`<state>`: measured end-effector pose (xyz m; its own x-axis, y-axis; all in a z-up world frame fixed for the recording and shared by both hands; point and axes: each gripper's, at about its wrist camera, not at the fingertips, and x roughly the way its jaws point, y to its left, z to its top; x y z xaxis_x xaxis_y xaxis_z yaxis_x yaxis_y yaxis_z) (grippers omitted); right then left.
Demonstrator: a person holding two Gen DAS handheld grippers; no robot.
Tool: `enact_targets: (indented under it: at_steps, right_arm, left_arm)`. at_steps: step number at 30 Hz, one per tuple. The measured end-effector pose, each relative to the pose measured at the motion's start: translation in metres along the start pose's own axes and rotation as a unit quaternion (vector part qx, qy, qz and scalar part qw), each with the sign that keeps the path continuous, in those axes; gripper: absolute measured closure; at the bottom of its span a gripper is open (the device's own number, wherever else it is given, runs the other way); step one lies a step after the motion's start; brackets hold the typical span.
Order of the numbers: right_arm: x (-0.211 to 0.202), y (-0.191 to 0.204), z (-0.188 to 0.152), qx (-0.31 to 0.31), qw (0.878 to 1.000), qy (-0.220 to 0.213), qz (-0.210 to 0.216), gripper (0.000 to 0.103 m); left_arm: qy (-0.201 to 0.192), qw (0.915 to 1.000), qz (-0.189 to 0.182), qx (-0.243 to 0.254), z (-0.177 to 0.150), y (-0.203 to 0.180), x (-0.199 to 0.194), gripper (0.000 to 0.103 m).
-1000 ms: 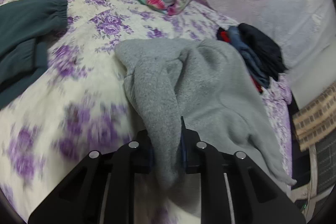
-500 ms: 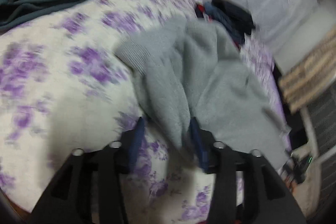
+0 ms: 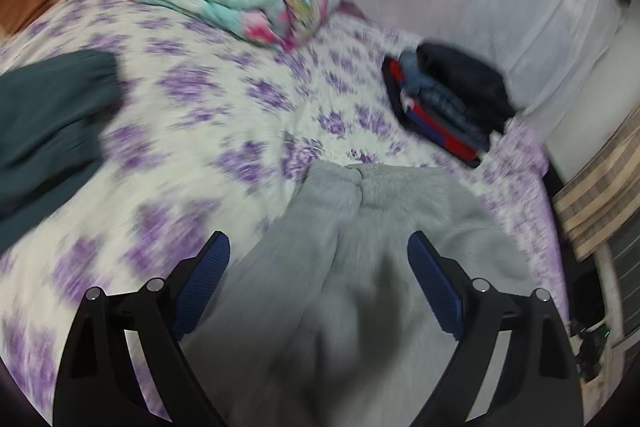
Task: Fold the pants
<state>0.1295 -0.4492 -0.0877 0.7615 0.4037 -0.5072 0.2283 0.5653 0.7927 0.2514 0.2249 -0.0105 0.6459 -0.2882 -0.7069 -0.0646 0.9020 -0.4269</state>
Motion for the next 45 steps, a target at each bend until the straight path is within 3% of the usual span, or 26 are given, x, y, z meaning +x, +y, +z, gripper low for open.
enact_targets:
  at_steps: [4,6,7,8,10,12,13,14,15,16,18,20,22,25,29,31,32,36,37,40,42,44,45]
  right_arm:
    - [0.051,-0.004,0.029,0.046,0.998,0.034,-0.002,0.030]
    - [0.068,-0.003,0.042,0.032,0.998,0.037,-0.040,0.070]
    - [0.072,0.003,0.048,0.010,0.998,0.034,-0.055,0.071]
    - [0.071,0.013,0.051,-0.018,0.998,0.023,-0.063,0.076]
    - [0.050,0.062,0.052,-0.151,0.985,-0.038,-0.078,0.079]
    - [0.017,0.109,0.044,-0.288,0.948,-0.118,-0.070,0.079]
    - [0.008,0.117,0.046,-0.319,0.934,-0.139,-0.083,0.079]
    - [0.005,0.112,0.054,-0.325,0.929,-0.140,-0.104,0.067]
    - [0.011,0.093,0.072,-0.301,0.937,-0.112,-0.140,0.041]
    - [0.019,0.064,0.090,-0.251,0.947,-0.077,-0.183,0.034]
    - [0.013,0.017,0.105,-0.158,0.963,-0.065,-0.208,0.035]
    - [-0.012,-0.008,0.104,-0.100,0.976,-0.095,-0.169,0.035]
    - [-0.024,-0.009,0.100,-0.092,0.977,-0.113,-0.155,0.035]
    - [-0.021,0.018,0.089,-0.131,0.977,-0.107,-0.131,0.035]
    - [0.040,0.082,0.051,-0.238,0.966,-0.031,-0.102,0.035]
    - [0.070,0.101,0.031,-0.262,0.961,0.012,-0.085,0.034]
    - [0.094,0.109,0.019,-0.270,0.959,0.040,-0.076,0.034]
    - [0.145,0.113,-0.012,-0.282,0.953,0.081,-0.082,0.034]
    - [0.154,0.109,-0.016,-0.282,0.951,0.084,-0.088,0.033]
    - [0.157,0.104,-0.023,-0.294,0.949,0.076,-0.087,0.029]
    - [0.152,0.104,-0.023,-0.290,0.952,0.070,-0.073,0.023]
    - [0.158,0.099,-0.020,-0.282,0.954,0.072,-0.066,0.022]
    - [0.159,0.100,-0.020,-0.281,0.955,0.074,-0.064,0.020]
  left_arm:
    - [0.062,0.9979,-0.001,-0.015,0.018,-0.008,0.055,0.014]
    - [0.096,0.9946,-0.011,-0.036,0.021,-0.005,0.080,0.014]
    - [0.101,0.9941,-0.005,-0.038,0.021,-0.003,0.087,0.014]
    - [0.100,0.9944,-0.001,-0.034,0.020,-0.004,0.090,0.015]
    - [0.088,0.9960,0.004,-0.016,0.017,-0.008,0.088,0.022]
    - [0.061,0.9981,0.003,-0.003,0.014,-0.010,0.078,0.026]
    - [0.054,0.9986,0.001,0.000,0.015,-0.011,0.077,0.026]
    - [0.047,0.9989,-0.004,0.003,0.014,-0.011,0.075,0.026]
    - [0.047,0.9989,-0.005,0.002,0.014,-0.011,0.075,0.026]
    - [0.051,0.9987,-0.006,-0.001,0.014,-0.010,0.077,0.026]
    - [0.055,0.9984,-0.010,-0.006,0.016,-0.007,0.078,0.026]
    - [0.056,0.9982,-0.016,-0.010,0.020,-0.006,0.075,0.025]
    - [0.046,0.9988,-0.013,-0.006,0.029,-0.006,0.070,0.025]
    - [0.027,0.9996,0.007,0.006,0.042,-0.007,0.065,0.024]
    - [0.080,0.9961,0.020,0.030,0.043,-0.011,0.088,0.022]
    - [0.091,0.9948,0.030,0.035,0.040,-0.011,0.097,0.019]
    - [0.097,0.9942,0.029,0.036,0.040,-0.010,0.101,0.016]
    - [0.113,0.9922,0.004,0.053,0.034,-0.014,0.106,0.019]
    - [0.124,0.9890,-0.004,0.081,0.027,-0.022,0.106,0.028]
    - [0.106,0.9779,0.029,0.178,0.003,-0.049,0.100,0.036]
    - [0.091,0.9612,0.032,0.258,-0.022,-0.072,0.092,0.044]
    - [0.051,0.9436,0.050,0.323,-0.037,-0.087,0.080,0.042]
    - [0.041,0.9403,0.056,0.333,-0.037,-0.090,0.077,0.038]
